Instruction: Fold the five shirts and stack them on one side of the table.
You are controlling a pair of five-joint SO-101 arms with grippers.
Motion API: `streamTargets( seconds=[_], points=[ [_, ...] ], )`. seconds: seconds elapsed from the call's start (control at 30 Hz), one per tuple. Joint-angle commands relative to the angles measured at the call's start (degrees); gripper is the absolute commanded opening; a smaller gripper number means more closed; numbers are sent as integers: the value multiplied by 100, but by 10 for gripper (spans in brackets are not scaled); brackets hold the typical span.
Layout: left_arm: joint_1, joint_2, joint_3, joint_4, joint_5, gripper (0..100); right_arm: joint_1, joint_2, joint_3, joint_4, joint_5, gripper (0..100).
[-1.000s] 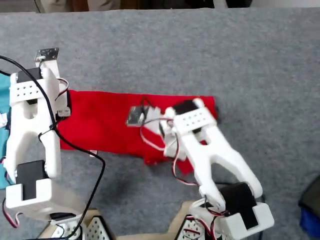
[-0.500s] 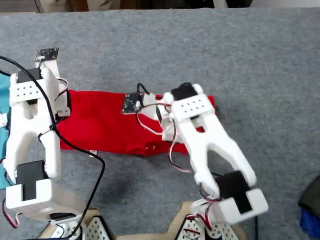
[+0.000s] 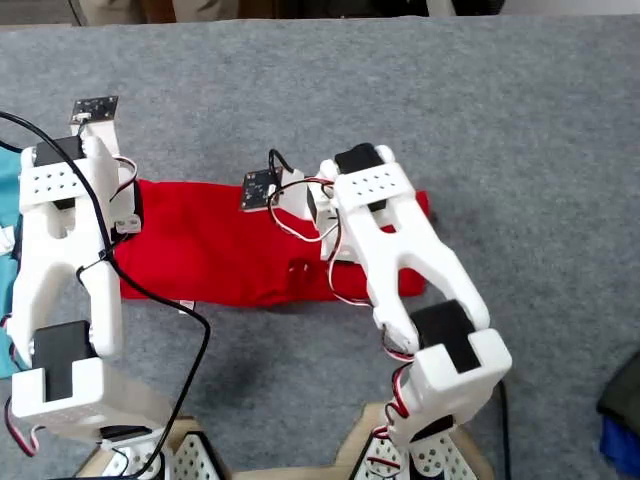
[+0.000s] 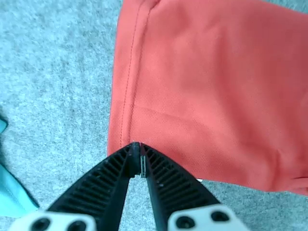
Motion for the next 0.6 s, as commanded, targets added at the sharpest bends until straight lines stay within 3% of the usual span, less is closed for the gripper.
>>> streamTargets(
  seconds=[0.0, 0.13, 0.2, 0.43, 0.57],
  points=[
    [-62, -286, -18, -62, -62, 19, 84, 4, -303, -79, 79, 103],
    [-62, -286, -9, -62, -62, 19, 84, -31, -303, -70, 79, 270],
    [-62, -286, -9, -62, -62, 19, 92, -40, -338, -35, 62, 294],
    [-62, -286, 0, -62, -62, 19, 92, -40, -1147, 826, 44, 253],
    [-62, -286, 0, -79, -62, 19, 92, -40, -1464, 1380, 44, 166]
  ],
)
